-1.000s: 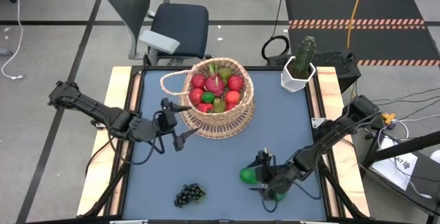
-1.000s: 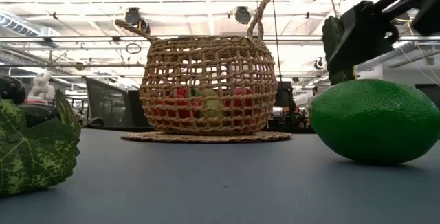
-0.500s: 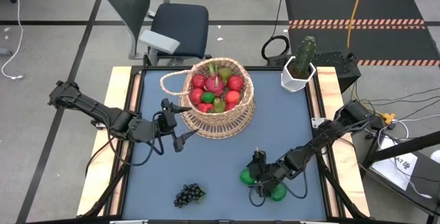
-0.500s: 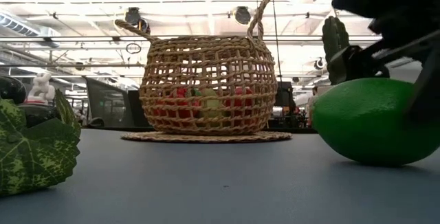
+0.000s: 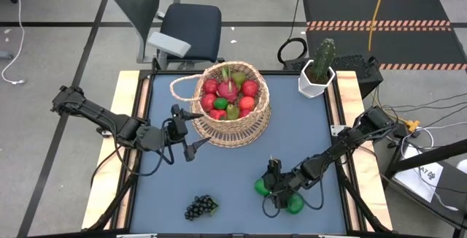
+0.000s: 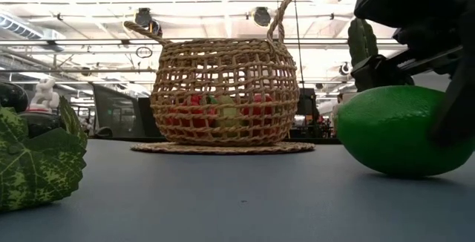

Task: Build produce basket
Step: Put the lime into the basket

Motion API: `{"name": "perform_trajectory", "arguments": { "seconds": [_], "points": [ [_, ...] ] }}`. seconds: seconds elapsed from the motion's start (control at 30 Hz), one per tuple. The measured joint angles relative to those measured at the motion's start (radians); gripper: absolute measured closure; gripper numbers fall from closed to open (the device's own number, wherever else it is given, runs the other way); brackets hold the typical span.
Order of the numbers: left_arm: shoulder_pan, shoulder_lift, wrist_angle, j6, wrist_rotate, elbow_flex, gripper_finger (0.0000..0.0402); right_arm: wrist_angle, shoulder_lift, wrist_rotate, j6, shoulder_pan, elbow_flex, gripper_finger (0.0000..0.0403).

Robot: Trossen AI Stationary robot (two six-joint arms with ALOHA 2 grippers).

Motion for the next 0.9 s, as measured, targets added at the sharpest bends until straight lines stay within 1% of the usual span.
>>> {"name": "perform_trajectory", "arguments": {
  "seconds": [0.2, 0.37, 0.53, 0.6, 0.9],
  "points": [
    [0.0, 0.0, 0.004, 0.0, 0.002, 0.0, 0.0009, 0.0, 0.0, 0.0, -0.007, 0.0, 0.0, 0.0076],
    [0.0, 0.0, 0.02, 0.0, 0.005, 0.0, 0.0009, 0.001, -0.018, 0.0, -0.028, -0.001, -0.001, 0.0079],
    [0.0, 0.0, 0.028, 0.002, 0.019, 0.0, 0.0009, 0.004, -0.078, 0.011, -0.077, -0.003, -0.001, 0.0079],
    [0.0, 0.0, 0.028, 0.002, 0.019, 0.0, 0.0009, 0.004, -0.112, 0.036, -0.105, -0.006, -0.001, 0.008],
    [0.0, 0.0, 0.028, 0.004, 0.02, 0.0, 0.0009, 0.009, -0.29, 0.21, -0.295, -0.017, -0.001, 0.008]
  ]
}}
